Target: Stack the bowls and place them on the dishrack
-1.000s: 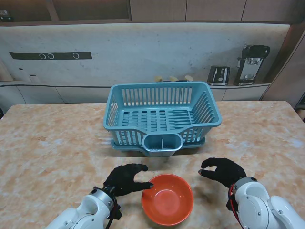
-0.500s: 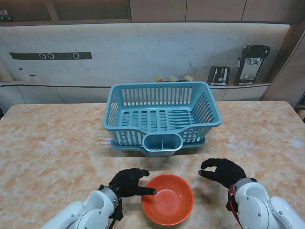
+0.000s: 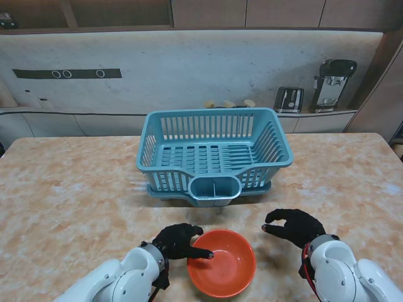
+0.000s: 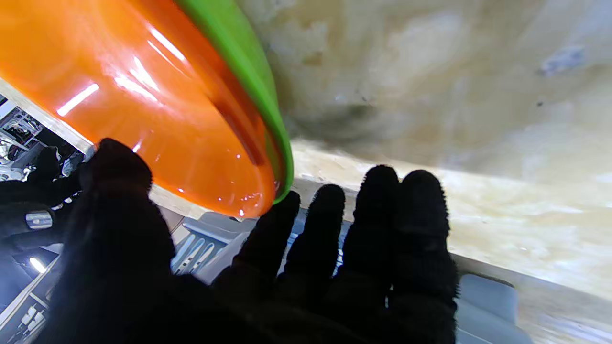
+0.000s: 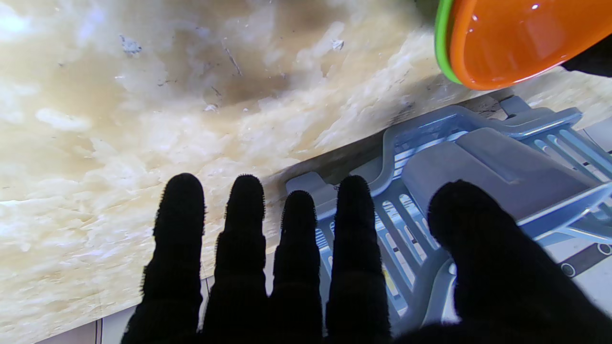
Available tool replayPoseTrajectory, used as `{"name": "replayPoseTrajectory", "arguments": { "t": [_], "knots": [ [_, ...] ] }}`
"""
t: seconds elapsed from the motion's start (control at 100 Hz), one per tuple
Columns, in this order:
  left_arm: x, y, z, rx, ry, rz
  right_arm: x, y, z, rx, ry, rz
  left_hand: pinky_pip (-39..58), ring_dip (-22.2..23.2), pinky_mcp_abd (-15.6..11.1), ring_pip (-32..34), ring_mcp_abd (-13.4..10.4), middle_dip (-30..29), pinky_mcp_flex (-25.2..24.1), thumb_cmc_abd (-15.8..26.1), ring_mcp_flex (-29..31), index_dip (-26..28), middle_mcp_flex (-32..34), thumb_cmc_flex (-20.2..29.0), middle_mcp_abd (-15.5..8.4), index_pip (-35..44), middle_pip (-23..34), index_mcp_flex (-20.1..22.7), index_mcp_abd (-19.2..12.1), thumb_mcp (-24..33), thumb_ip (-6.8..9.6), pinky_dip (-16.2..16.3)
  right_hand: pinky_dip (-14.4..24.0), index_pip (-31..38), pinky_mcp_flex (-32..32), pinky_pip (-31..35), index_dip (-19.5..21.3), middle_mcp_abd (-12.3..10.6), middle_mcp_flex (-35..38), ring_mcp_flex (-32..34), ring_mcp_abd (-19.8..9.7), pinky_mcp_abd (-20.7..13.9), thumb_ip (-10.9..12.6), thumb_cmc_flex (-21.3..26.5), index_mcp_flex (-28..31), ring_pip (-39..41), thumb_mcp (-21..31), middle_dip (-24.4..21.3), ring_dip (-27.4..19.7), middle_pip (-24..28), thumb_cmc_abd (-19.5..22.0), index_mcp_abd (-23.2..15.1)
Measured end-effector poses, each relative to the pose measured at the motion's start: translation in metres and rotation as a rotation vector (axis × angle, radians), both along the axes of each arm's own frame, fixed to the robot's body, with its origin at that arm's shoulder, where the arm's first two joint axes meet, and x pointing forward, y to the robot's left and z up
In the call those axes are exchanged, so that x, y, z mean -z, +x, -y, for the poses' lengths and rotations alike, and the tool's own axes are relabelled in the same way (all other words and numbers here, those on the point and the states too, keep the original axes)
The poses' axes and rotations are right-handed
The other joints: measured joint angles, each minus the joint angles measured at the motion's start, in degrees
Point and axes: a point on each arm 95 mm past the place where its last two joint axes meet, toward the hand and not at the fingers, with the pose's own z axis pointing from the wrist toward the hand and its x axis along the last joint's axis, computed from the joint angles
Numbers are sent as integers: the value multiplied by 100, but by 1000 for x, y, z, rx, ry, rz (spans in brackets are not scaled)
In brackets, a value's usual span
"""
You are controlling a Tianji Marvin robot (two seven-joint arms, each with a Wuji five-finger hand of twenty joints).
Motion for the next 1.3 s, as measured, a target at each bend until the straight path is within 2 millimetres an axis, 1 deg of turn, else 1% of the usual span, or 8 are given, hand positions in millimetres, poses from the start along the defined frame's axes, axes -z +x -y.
{"name": "replayPoseTrajectory", "arguments": {
  "t": [0.31, 0.5, 0.54, 0.59, 0.67, 0.85, 1.0, 1.3],
  "knots": [
    [8, 5, 6, 49, 42, -49, 0, 0, 1, -1, 2, 2, 359, 569, -45, 561, -141, 572, 505, -26, 539, 733, 170, 885, -162, 233, 618, -21, 40, 43, 69, 52, 0, 0, 0, 0, 0, 0, 0, 0, 0, 0, 0, 0, 1, 0, 0, 0, 0, 0, 0, -2],
    [13, 8, 5, 68, 75, -51, 0, 0, 0, -4, 3, 1, 741, 919, -243, 924, -428, 920, 881, -59, 977, 1793, 462, 1465, -620, 2156, 1082, -351, -358, 314, 76, 52, 0, 0, 0, 0, 0, 0, 0, 0, 0, 0, 0, 0, 1, 0, 0, 0, 0, 0, 0, -4],
    [14, 9, 5, 71, 80, -49, 0, 0, 0, -4, 3, 1, 802, 920, -248, 927, -441, 920, 923, -277, 1032, 2050, 462, 1203, -667, 2602, 1120, -416, -437, 1445, 77, 52, 0, 0, 0, 0, 0, 0, 0, 0, 0, 0, 0, 0, 1, 0, 0, 0, 0, 0, 0, -4],
    [15, 10, 5, 71, 83, -39, 0, 0, 0, -4, 3, 1, 884, 920, -257, 962, -486, 920, 1007, -684, 1124, 2310, 680, 982, -763, 3120, 1180, -519, -560, 2480, -135, 52, 0, 0, 0, 0, 0, 0, 0, 0, 0, 0, 0, 0, 1, 0, 0, 0, 0, 0, 0, -5],
    [17, 11, 5, 60, 72, -7, 0, 0, 0, -4, 4, 1, 997, 920, -332, 1020, -575, 1279, 1192, -1098, 1292, 2377, 955, 977, -903, 3934, 1138, -618, -689, 3145, -483, 25, 0, 0, 0, 0, 0, 0, 0, 0, 0, 0, 0, 0, 1, 0, 0, 0, 0, 0, 0, -5],
    [20, 14, 5, 36, 54, 22, 0, 0, 0, -4, 4, 1, 1383, 917, -672, 1391, -970, 2177, 1859, -1289, 1927, 2583, 1842, 1094, -1302, 4794, 632, -752, -884, 4198, -579, -200, 0, 0, 0, 0, 0, 0, 0, 0, 0, 0, 0, 0, 1, 0, 0, 0, 0, 0, 0, -7],
    [20, 14, 6, 38, 50, 11, 0, 0, 0, -4, 4, 1, 1574, 1064, -886, 1706, -1186, 2608, 2066, -1289, 2059, 2589, 1843, 1256, -1412, 4836, 870, -821, -937, 4271, -772, -331, 0, 0, 0, 0, 0, 0, 0, 0, 0, 0, 0, 0, 1, 0, 0, 0, 0, 0, 4, -9],
    [17, 16, 2, 13, 21, -28, 0, 0, 1, -4, 4, -1, 2008, 2401, -1206, 2581, -1493, 3542, 2280, -735, 2059, 2972, 1441, 2157, -1468, 4741, 1877, -1107, -947, 3127, -877, -393, 0, 0, 0, 0, 1, 0, 0, 1, 0, 0, 0, 0, 2, 0, 0, 0, 0, 0, 65, -12]
  ]
}}
